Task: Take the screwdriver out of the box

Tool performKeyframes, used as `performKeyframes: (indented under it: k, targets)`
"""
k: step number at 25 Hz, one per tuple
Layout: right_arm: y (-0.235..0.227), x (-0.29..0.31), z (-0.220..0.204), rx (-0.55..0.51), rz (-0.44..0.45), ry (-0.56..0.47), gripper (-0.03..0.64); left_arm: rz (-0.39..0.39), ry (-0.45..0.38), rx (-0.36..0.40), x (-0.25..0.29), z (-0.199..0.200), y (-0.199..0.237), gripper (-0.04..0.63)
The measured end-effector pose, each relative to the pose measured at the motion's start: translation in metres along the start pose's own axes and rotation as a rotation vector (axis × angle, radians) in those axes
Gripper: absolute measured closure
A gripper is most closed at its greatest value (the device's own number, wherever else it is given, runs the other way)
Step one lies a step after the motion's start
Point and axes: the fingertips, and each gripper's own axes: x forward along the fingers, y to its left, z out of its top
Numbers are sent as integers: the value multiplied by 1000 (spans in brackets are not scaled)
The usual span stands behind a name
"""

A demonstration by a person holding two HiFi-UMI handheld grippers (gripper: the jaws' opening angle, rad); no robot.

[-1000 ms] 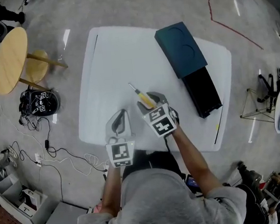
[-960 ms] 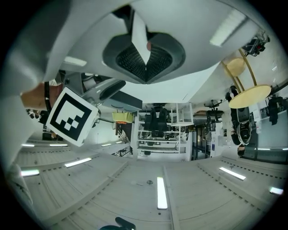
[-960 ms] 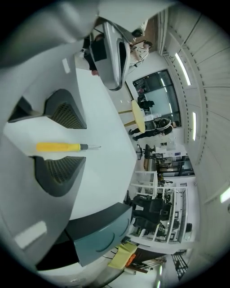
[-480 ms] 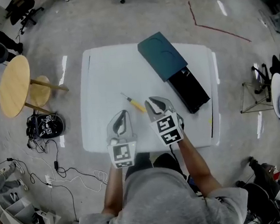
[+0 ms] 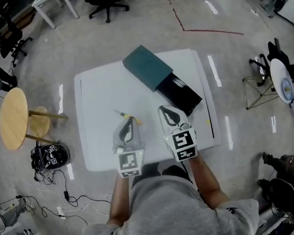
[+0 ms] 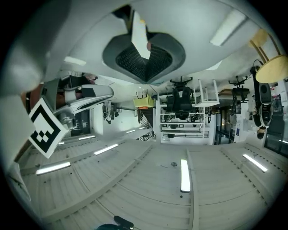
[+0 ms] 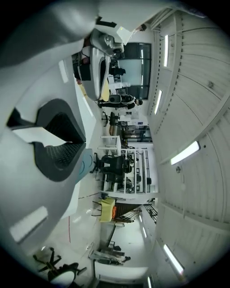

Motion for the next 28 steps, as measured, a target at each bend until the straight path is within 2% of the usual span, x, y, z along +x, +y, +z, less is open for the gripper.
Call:
performKeyframes:
  k: [7, 15, 23, 28]
  targets:
    - [-35, -50, 1, 36, -112, -57, 612, -78, -30, 25, 4, 22, -38, 583]
    - [-56, -97, -15, 55, -211, -65, 612, -183, -51, 68, 5, 37, -80, 583]
    - [-62, -127, -24, 64, -283, -65, 612, -268, -49, 83, 3, 36, -109, 583]
    - [-68, -133, -26, 70, -298, -62, 614, -298, -42, 94, 7, 35, -121, 583]
